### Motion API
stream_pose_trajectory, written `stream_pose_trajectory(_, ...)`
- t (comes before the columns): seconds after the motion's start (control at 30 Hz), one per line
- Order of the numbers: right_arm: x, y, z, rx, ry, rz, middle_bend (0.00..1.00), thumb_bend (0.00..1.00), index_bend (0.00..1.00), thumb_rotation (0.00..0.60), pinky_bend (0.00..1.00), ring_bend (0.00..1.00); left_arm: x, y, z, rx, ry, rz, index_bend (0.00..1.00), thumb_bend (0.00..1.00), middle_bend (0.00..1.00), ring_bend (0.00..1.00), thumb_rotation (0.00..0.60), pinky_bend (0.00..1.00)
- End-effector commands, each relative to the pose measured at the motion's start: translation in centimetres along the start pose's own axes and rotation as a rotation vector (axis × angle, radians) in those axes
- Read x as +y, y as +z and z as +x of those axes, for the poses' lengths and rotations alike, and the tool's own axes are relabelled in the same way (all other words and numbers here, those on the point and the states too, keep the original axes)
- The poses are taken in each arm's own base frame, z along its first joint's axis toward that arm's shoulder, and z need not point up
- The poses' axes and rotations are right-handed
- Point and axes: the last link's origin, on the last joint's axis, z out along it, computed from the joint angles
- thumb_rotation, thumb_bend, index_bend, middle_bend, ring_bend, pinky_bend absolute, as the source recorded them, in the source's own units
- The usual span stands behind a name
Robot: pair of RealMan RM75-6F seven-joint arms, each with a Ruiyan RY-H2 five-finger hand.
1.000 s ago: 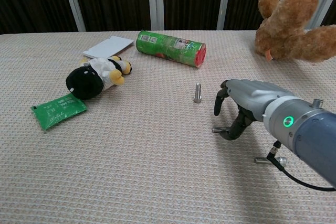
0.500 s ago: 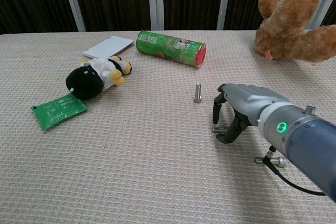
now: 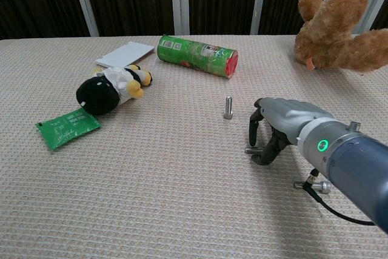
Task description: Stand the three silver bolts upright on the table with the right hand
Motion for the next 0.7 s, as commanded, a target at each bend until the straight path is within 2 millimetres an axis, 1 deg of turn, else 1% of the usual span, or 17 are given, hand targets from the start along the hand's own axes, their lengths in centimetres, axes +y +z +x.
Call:
stream_pose_trajectory(0.03, 0.08, 0.03, -0.11, -0.004, 0.001, -0.003, 0.00, 0.32, 0.55, 0.600, 0.11, 0.02, -0.02, -0.01, 0.01, 0.002, 0.000, 0.001, 0.13, 0.09, 0.03, 0.03, 0.600, 0.10)
stream_pose_trajectory(0.27, 0.05, 0.33, -0.18, -0.005, 0.006, -0.009, 0.00, 0.33, 0.56, 0.600, 0.11, 0.02, -0.02, -0.01, -0.02, 0.000, 0.000, 0.001, 0.14, 0.09, 0.03, 0.03, 0.600, 0.10)
stream_pose_trajectory(0.7, -0.07, 0.61, -0.19, -0.005, 0.017, -0.016, 0.00, 0.36, 0.60, 0.600, 0.11, 0.03, 0.10, -0.02, -0.11, -0.001, 0.005, -0.001, 0.14, 0.09, 0.03, 0.03, 0.600, 0.10)
